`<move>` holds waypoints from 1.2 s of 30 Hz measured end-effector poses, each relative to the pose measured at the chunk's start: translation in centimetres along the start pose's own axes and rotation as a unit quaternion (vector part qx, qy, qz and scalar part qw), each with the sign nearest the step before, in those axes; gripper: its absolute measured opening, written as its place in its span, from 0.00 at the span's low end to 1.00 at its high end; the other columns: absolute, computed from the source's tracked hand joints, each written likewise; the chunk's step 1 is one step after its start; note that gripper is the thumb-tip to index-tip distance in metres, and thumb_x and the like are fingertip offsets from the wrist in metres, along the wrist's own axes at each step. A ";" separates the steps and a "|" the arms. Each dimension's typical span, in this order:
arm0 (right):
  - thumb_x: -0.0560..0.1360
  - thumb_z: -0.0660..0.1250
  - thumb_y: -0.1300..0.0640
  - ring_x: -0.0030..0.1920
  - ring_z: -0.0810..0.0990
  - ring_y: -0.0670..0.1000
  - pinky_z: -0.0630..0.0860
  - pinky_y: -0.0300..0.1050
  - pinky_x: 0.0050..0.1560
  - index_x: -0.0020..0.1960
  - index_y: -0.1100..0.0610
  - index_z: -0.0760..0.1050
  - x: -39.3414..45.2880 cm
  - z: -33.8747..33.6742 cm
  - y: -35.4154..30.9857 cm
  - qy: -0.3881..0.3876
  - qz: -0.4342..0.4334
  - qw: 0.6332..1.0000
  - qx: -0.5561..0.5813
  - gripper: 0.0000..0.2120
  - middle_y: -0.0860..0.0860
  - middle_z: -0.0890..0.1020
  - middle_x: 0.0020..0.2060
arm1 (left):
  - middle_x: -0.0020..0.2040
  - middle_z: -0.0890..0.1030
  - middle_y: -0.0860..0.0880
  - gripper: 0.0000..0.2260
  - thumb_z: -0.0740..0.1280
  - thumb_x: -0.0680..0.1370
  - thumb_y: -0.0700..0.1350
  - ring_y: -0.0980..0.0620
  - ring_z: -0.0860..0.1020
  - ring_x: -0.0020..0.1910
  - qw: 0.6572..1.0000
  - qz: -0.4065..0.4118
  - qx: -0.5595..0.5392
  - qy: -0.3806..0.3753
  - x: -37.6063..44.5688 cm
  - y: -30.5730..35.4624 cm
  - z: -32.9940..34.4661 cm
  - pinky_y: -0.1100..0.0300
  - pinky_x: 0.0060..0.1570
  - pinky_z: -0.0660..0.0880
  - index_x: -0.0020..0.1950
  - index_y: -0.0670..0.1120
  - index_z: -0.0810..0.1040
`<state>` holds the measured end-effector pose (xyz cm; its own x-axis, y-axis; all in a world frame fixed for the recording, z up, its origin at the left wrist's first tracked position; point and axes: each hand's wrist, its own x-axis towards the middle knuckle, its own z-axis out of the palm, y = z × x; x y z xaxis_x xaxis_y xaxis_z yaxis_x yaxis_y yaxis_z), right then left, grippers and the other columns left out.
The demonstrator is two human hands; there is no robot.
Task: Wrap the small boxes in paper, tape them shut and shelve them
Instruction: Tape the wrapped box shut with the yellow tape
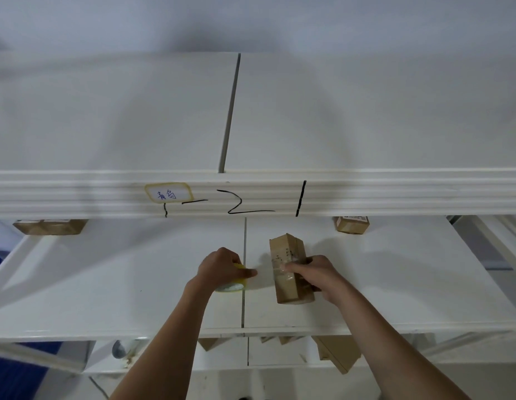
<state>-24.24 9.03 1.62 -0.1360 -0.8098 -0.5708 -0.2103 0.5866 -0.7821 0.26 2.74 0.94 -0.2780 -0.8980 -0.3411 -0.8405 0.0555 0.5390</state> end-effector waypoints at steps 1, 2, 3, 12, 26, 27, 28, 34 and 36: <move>0.63 0.81 0.44 0.49 0.86 0.51 0.82 0.48 0.51 0.55 0.54 0.82 0.0 0.0 -0.1 -0.005 -0.007 1.000 0.006 0.25 0.50 0.87 0.46 | 0.41 0.82 0.52 0.20 0.74 0.69 0.65 0.52 0.80 0.42 1.000 -0.017 0.022 0.012 -0.1 -0.2 0.1 0.59 0.41 0.76 0.44 0.48 0.83; 0.63 0.82 0.44 0.49 0.86 0.51 0.82 0.48 0.51 0.55 0.54 0.82 0.1 0.0 -0.1 -0.009 -0.013 1.000 0.014 0.26 0.50 0.87 0.46 | 0.42 0.82 0.51 0.21 0.74 0.69 0.66 0.51 0.81 0.43 0.999 -0.025 0.025 0.011 0.0 -0.4 0.3 0.58 0.42 0.78 0.44 0.49 0.83; 0.63 0.81 0.45 0.49 0.86 0.51 0.82 0.48 0.51 0.56 0.55 0.82 0.0 -0.1 -0.2 -0.013 -0.016 1.000 0.024 0.25 0.50 0.87 0.46 | 0.42 0.82 0.51 0.21 0.73 0.69 0.67 0.51 0.81 0.44 0.999 -0.029 0.021 0.005 0.1 -0.4 0.4 0.58 0.43 0.78 0.43 0.49 0.82; 0.71 0.78 0.49 0.53 0.86 0.55 0.81 0.50 0.56 0.64 0.58 0.79 -0.8 -0.2 -0.8 -0.109 -0.037 0.988 0.104 0.25 0.54 0.87 0.51 | 0.42 0.82 0.49 0.25 0.73 0.68 0.67 0.49 0.81 0.45 1.000 -0.014 -0.001 0.013 0.4 1.1 0.2 0.55 0.48 0.79 0.45 0.45 0.84; 0.78 0.70 0.49 0.59 0.83 0.55 0.80 0.51 0.58 0.64 0.59 0.79 -0.9 0.6 -1.2 -0.109 -0.004 0.983 0.148 0.19 0.55 0.86 0.54 | 0.39 0.82 0.51 0.18 0.77 0.67 0.64 0.50 0.81 0.42 0.997 -0.015 -0.058 0.049 0.7 2.3 1.2 0.57 0.42 0.77 0.37 0.51 0.80; 0.78 0.70 0.47 0.58 0.83 0.53 0.79 0.50 0.58 0.63 0.58 0.79 -1.0 0.6 -1.3 -0.112 -0.003 0.985 0.128 0.20 0.54 0.86 0.54 | 0.39 0.82 0.51 0.17 0.76 0.68 0.64 0.50 0.81 0.42 0.998 -0.018 -0.042 0.052 0.6 2.2 1.4 0.57 0.42 0.78 0.38 0.51 0.80; 0.76 0.72 0.44 0.57 0.83 0.53 0.79 0.50 0.60 0.62 0.57 0.79 -1.1 0.7 -1.4 -0.118 -0.003 0.986 0.114 0.21 0.53 0.86 0.54 | 0.39 0.82 0.51 0.17 0.75 0.69 0.64 0.50 0.81 0.42 0.998 -0.022 -0.020 0.052 0.5 2.3 1.7 0.56 0.44 0.79 0.39 0.51 0.81; 0.69 0.79 0.50 0.48 0.84 0.48 0.81 0.44 0.48 0.52 0.50 0.81 -0.7 2.3 -1.0 -0.009 -0.050 0.998 -0.030 0.14 0.49 0.86 0.47 | 0.42 0.83 0.51 0.19 0.73 0.70 0.64 0.49 0.81 0.44 0.996 -0.017 0.065 0.061 0.2 3.4 2.2 0.55 0.49 0.79 0.47 0.49 0.84; 0.69 0.78 0.53 0.48 0.84 0.49 0.82 0.47 0.52 0.52 0.53 0.82 -0.3 2.2 -0.6 0.012 -0.030 0.999 -0.036 0.13 0.51 0.86 0.47 | 0.41 0.82 0.51 0.17 0.73 0.71 0.63 0.50 0.81 0.44 0.998 -0.021 0.046 0.042 0.3 3.0 2.0 0.54 0.48 0.79 0.44 0.49 0.83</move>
<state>-21.93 8.94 1.73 -0.1433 -0.8444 -0.5161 -0.2884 0.5345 -0.7944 -3.26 3.56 0.87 -0.2047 -0.9334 -0.2947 -0.8906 0.0527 0.4517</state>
